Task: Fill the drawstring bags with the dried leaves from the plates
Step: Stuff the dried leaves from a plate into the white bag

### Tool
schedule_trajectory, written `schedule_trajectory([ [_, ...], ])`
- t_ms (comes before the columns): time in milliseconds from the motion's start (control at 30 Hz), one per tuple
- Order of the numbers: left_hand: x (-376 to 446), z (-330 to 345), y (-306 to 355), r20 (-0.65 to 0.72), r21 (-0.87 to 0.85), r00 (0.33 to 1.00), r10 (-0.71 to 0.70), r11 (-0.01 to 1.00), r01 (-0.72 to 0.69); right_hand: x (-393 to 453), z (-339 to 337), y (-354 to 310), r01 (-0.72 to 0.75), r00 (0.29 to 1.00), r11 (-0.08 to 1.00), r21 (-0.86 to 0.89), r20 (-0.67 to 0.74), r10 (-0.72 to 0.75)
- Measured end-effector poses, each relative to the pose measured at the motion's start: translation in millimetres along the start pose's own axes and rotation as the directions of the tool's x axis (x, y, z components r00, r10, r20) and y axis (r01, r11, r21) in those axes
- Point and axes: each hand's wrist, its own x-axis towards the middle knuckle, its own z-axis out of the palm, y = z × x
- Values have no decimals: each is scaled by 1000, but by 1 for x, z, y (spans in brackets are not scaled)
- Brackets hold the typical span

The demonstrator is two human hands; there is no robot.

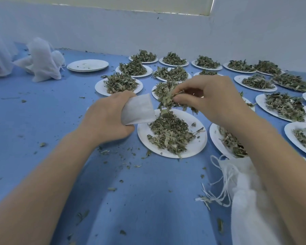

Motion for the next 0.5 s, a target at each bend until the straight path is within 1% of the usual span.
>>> schedule_trajectory([
  [100, 0, 3, 3, -11, -23, 1000, 21, 999, -21, -1, 5, -5, 1, 1000, 1000, 30, 5, -1],
  [167, 0, 5, 7, -24, -49, 999, 28, 998, -29, -1, 12, -9, 9, 1000, 1000, 9, 19, -9],
  [267, 0, 7, 16, -47, -65, 997, 68, 995, -71, -3, 22, -17, 93, 996, 993, -72, 20, -92],
  [333, -2, 8, 22, -47, -74, 995, 85, 993, -88, -4, 26, -20, 126, 992, 990, -68, 33, -124],
  [433, -3, 7, 27, -69, -164, 996, 61, 984, -71, -3, 24, -20, 95, 988, 995, 16, 123, -96],
  [500, -3, 5, 27, -67, -188, 996, 58, 980, -70, -4, 18, -20, 42, 974, 987, 155, 214, -75],
])
